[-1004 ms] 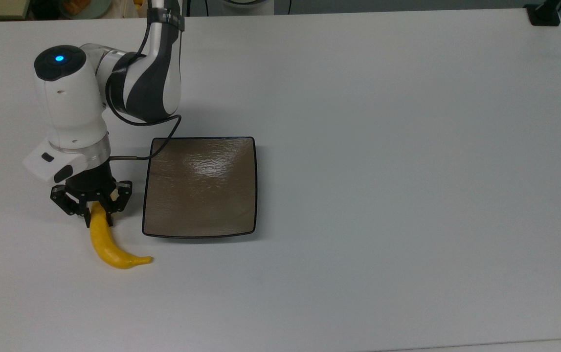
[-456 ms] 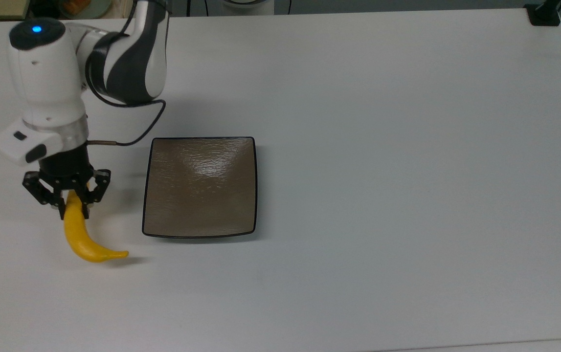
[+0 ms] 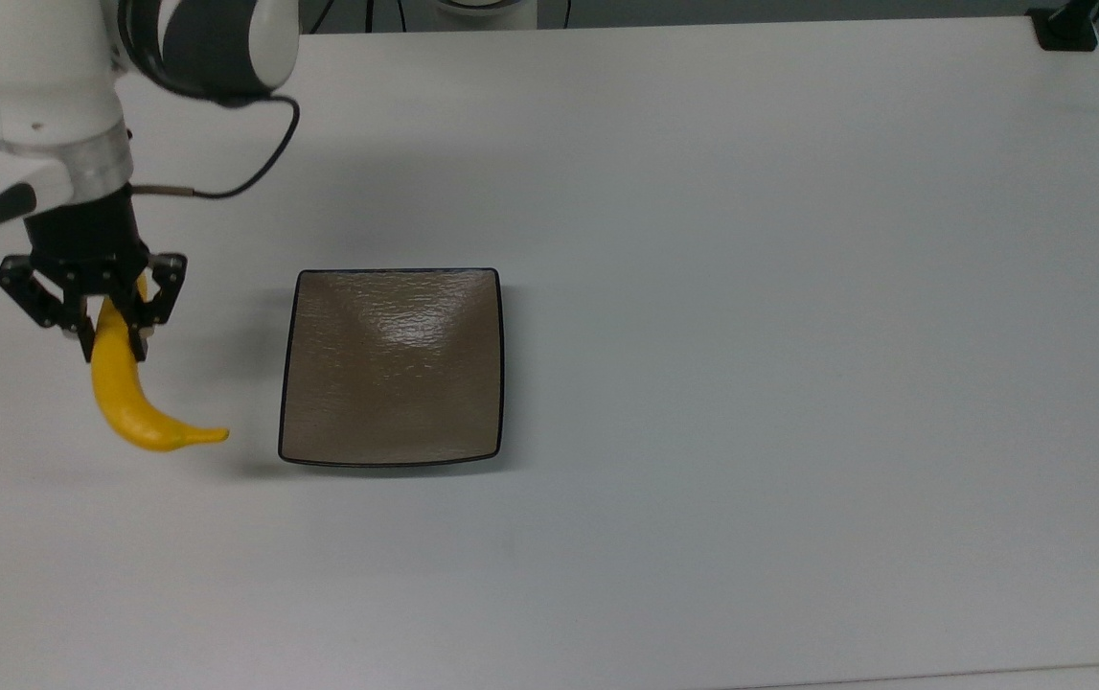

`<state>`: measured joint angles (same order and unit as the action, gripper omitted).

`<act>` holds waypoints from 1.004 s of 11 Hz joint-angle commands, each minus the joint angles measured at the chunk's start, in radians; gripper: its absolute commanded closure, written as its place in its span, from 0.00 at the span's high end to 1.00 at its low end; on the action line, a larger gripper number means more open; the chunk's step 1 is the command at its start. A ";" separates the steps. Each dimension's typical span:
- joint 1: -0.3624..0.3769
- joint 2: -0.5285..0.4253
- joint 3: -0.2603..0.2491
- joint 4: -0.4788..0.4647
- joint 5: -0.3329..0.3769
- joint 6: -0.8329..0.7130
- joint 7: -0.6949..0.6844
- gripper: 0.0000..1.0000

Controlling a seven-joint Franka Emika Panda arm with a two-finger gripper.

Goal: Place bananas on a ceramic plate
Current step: 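Lift the banana and carry it over the brown plate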

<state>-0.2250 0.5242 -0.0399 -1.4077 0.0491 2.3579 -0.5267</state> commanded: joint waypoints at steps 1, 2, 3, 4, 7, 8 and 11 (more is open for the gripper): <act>0.032 -0.151 0.006 -0.076 0.032 -0.194 -0.016 0.00; 0.047 -0.180 0.006 -0.082 0.032 -0.260 -0.015 0.00; 0.071 -0.205 0.005 -0.109 0.032 -0.288 -0.012 0.00; 0.094 -0.226 0.000 -0.146 0.032 -0.293 0.002 0.00; 0.173 -0.242 -0.008 -0.206 0.032 -0.292 0.164 0.00; 0.182 -0.242 -0.008 -0.224 0.032 -0.289 0.215 0.00; 0.197 -0.231 -0.006 -0.267 0.041 -0.247 0.295 0.00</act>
<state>-0.0483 0.3264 -0.0290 -1.5990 0.0631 2.0660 -0.2722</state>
